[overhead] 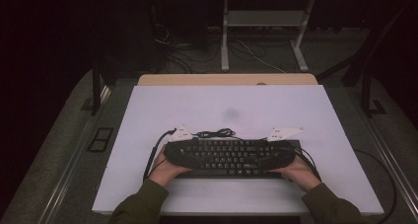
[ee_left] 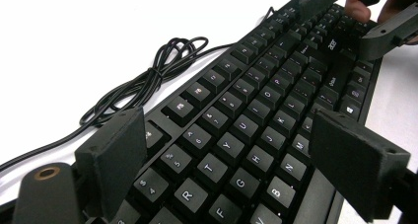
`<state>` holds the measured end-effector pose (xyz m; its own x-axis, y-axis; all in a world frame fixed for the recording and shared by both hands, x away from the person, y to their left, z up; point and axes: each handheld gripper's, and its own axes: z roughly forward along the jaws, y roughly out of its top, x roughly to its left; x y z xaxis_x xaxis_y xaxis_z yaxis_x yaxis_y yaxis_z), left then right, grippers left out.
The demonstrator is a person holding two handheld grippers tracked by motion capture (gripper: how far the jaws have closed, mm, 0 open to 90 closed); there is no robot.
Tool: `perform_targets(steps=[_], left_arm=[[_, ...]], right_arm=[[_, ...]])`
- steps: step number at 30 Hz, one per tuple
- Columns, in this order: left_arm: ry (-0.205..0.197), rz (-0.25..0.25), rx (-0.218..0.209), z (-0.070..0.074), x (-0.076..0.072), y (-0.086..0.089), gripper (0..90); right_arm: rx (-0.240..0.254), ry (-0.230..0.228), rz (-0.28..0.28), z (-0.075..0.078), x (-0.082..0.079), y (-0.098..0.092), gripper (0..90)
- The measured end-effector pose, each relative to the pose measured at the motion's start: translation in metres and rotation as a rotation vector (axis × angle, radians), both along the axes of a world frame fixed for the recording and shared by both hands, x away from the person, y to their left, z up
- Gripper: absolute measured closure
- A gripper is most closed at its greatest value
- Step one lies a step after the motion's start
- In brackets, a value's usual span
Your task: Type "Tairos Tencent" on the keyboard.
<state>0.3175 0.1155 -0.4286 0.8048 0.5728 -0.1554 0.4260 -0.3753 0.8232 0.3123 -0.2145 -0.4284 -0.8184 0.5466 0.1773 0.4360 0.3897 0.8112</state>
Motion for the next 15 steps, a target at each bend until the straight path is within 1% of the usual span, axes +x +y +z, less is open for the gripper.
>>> perform_targets(steps=[4, 15], left_arm=[[-0.001, 0.006, -0.001, 0.0, -0.003, 0.003, 14.1], [-0.005, 0.031, 0.0, -0.001, -0.009, 0.014, 15.0]], right_arm=[[0.003, -0.007, 0.004, 0.0, 0.002, 0.002, 26.0], [0.012, -0.005, 0.022, -0.001, 0.007, 0.009, 26.1]])
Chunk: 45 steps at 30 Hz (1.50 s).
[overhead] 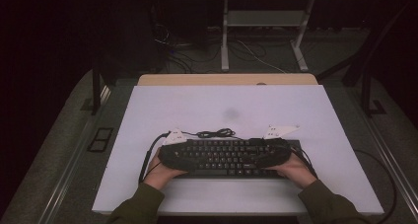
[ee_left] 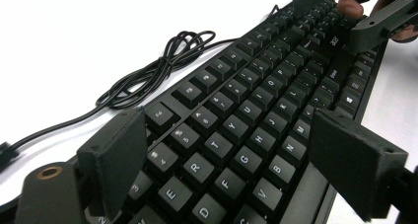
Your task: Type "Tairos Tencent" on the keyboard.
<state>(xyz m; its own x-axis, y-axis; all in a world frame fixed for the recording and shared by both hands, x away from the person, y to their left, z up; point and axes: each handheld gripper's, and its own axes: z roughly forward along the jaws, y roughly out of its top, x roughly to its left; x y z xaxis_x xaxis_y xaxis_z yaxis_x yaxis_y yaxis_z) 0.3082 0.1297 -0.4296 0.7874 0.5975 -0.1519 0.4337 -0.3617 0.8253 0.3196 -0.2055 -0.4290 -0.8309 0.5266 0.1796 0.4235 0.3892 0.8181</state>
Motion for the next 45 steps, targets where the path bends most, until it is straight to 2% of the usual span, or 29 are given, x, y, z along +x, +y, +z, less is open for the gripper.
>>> perform_targets(steps=[6, 15, 20, 25, 30, 36, 38, 45], left_arm=[[-0.003, 0.017, -0.003, -0.001, -0.004, 0.007, 17.6], [-0.013, 0.046, 0.004, -0.002, -0.009, 0.02, 26.9], [-0.02, 0.072, 0.009, -0.003, -0.01, 0.027, 37.0], [-0.027, 0.083, 0.021, -0.003, -0.011, 0.035, 52.9], [-0.014, 0.089, 0.023, -0.003, -0.012, 0.041, 70.0], [0.011, 0.076, 0.04, -0.004, -0.012, 0.045, 85.6], [0.017, 0.069, 0.054, -0.004, -0.012, 0.045, 88.9], [0.035, 0.067, 0.063, -0.005, -0.012, 0.046, 89.0]], right_arm=[[0.002, -0.004, 0.01, 0.0, 0.003, 0.005, 26.0], [0.001, -0.002, 0.029, 0.0, 0.006, 0.012, 26.0], [-0.001, -0.005, 0.04, 0.0, 0.008, 0.016, 26.0], [0.0, -0.007, 0.05, -0.001, 0.009, 0.019, 26.0], [-0.001, -0.005, 0.056, -0.001, 0.01, 0.021, 26.0], [-0.003, -0.007, 0.057, -0.001, 0.01, 0.022, 26.0], [-0.004, -0.007, 0.057, -0.001, 0.01, 0.022, 26.0], [-0.004, -0.007, 0.056, -0.001, 0.01, 0.022, 26.1]])
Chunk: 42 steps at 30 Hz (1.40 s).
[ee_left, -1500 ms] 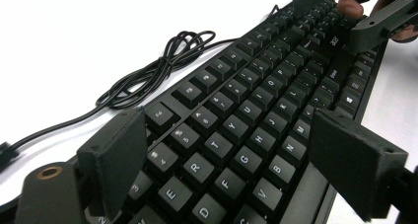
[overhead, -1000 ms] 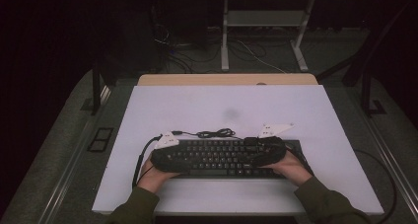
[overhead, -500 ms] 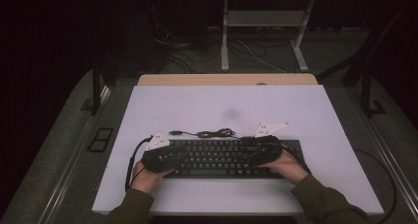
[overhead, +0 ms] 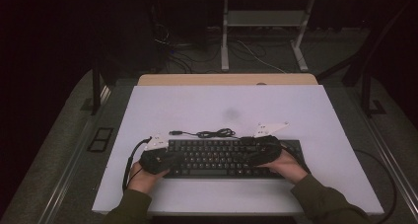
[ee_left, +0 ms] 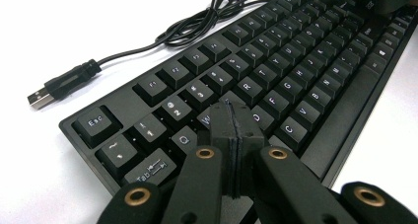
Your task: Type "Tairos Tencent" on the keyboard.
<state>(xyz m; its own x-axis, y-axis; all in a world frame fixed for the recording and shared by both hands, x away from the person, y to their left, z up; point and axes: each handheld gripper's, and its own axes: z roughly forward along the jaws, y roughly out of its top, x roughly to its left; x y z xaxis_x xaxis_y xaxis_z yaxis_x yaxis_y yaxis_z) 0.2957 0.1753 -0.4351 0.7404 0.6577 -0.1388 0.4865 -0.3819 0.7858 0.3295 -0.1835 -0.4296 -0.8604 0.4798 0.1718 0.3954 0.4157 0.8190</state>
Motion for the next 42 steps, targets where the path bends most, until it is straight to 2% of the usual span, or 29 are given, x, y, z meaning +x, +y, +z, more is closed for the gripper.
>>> perform_targets(steps=[19, 32, 42], left_arm=[[0.02, -0.006, 0.038, -0.0041, 0.0002, -0.0011, 89.0], [0.024, 0.0, 0.03, -0.0033, 0.0004, -0.001, 88.9], [0.012, 0.008, 0.011, 0.0006, -0.0009, -0.0013, 81.3]], right_arm=[[-0.005, -0.003, -0.001, -0.0003, -0.0003, 0.0004, 26.1], [-0.006, -0.004, -0.003, 0.0, -0.0003, 0.0, 26.1], [-0.004, -0.002, -0.007, 0.0003, -0.0001, -0.0002, 26.1]])
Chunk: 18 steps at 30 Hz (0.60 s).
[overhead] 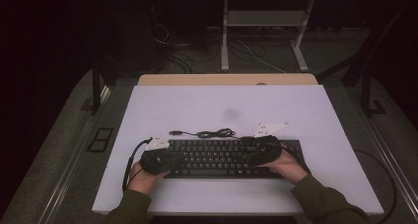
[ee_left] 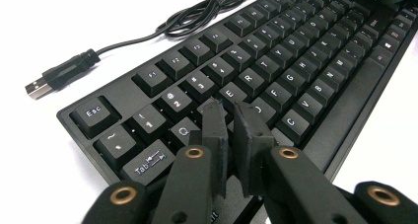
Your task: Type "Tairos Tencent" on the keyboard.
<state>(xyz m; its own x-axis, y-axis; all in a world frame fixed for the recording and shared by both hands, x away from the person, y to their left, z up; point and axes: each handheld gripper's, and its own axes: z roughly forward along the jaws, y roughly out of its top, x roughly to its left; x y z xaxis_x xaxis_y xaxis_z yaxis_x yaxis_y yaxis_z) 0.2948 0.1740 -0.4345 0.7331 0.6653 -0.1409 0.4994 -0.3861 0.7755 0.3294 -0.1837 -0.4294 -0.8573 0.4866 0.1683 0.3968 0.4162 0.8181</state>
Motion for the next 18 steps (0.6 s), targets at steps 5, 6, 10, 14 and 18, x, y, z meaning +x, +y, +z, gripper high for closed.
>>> perform_targets(steps=[5, 6, 10, 14, 18], left_arm=[[-0.008, -0.007, -0.013, 0.0022, -0.0013, 0.0001, 74.2], [-0.01, -0.007, -0.014, 0.0023, -0.0015, -0.0002, 72.4], [-0.011, -0.009, -0.03, 0.0029, -0.0026, -0.0016, 64.5], [-0.017, -0.023, -0.033, 0.0031, -0.0036, -0.0039, 56.0], [-0.012, -0.03, -0.039, 0.0018, -0.0036, -0.0066, 46.3]], right_arm=[[0.004, 0.003, -0.004, 0.0003, 0.0003, -0.0001, 26.5], [0.004, 0.005, -0.005, 0.0005, 0.0004, 0.0, 26.6], [0.006, 0.003, -0.007, 0.001, 0.0011, 0.0008, 27.1], [0.006, 0.006, -0.008, 0.0019, 0.0016, 0.0025, 30.6], [0.004, 0.009, -0.012, 0.0032, 0.0032, 0.0041, 35.0]])
